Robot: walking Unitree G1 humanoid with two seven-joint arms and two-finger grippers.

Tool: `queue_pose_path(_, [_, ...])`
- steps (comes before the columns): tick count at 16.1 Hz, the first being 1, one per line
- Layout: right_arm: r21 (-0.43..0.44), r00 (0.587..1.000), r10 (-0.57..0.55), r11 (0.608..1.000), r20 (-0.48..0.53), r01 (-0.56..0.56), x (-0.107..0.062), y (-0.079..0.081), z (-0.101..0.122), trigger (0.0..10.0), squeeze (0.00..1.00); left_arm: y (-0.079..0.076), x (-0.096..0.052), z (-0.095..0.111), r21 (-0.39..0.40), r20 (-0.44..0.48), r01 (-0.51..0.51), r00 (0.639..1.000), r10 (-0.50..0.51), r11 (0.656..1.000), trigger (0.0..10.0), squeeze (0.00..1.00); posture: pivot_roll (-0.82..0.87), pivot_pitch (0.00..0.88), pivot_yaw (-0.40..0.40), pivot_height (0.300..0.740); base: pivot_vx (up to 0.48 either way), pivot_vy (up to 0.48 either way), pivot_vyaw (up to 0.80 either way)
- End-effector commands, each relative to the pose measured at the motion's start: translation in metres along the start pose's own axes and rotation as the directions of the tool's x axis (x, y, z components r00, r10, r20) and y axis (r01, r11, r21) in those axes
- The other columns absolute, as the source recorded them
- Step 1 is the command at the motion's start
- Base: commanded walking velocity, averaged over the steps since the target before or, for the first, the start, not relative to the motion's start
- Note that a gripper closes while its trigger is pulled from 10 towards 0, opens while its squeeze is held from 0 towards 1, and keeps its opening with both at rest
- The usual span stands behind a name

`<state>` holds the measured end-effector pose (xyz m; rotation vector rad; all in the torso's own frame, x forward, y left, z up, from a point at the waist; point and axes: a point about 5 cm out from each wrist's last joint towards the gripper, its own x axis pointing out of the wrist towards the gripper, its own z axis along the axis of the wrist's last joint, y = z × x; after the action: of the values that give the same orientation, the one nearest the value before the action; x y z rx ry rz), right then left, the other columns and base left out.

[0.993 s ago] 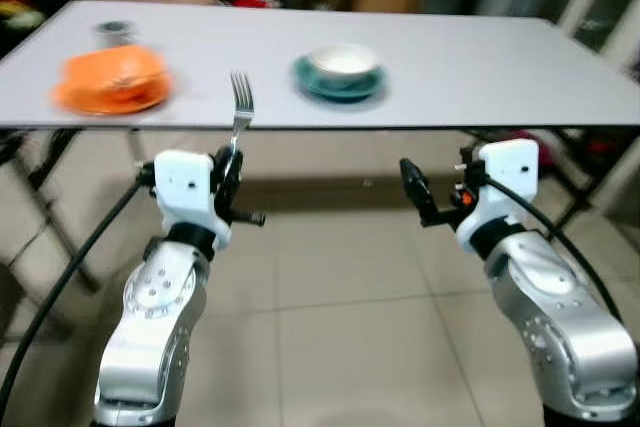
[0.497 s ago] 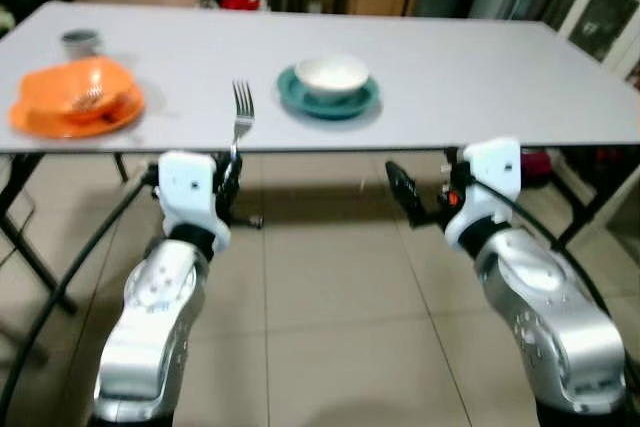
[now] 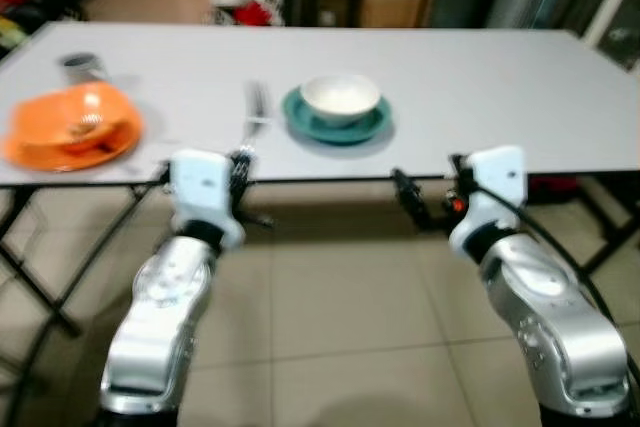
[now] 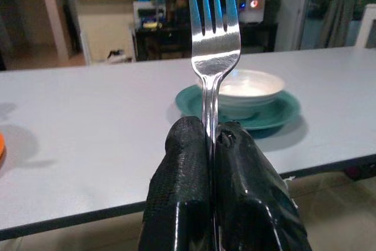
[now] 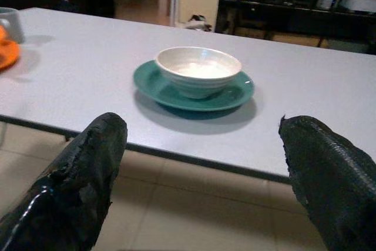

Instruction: Setting the table

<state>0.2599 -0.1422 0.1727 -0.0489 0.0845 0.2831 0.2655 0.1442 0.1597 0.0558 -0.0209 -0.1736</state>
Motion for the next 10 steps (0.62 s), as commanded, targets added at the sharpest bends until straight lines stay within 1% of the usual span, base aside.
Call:
queue_pose_path(1, [-0.019,0.999,-0.039,0.999,0.014,0.040,-0.0038,-0.0089,0.0042,10.0,0.00,-0.0094,0.0036,0.0047,-0.009,0.014,0.034,0.999,-0.033,0.999,10.0,0.00,-0.03,0.000,-0.006,0.740,0.390,0.000,0.00])
queue_pose_path(6, [-0.027,0.999,-0.040,0.999,0.002,0.040,-0.0052,-0.0127,0.0034,10.0,0.00,-0.0083,0.0046,0.0032,-0.011,0.009,0.026,1.000,-0.026,1.000,10.0,0.00,-0.03,0.000,-0.014,0.740,0.385,0.000,0.00])
queue_pose_path(10, [-0.027,1.000,-0.031,0.999,0.003,0.031,-0.0047,-0.0111,0.0042,10.0,0.00,-0.0086,0.0073,0.0021,-0.014,0.004,0.020,1.000,-0.020,1.000,10.0,0.00,-0.04,0.000,-0.011,0.740,0.382,0.000,0.00])
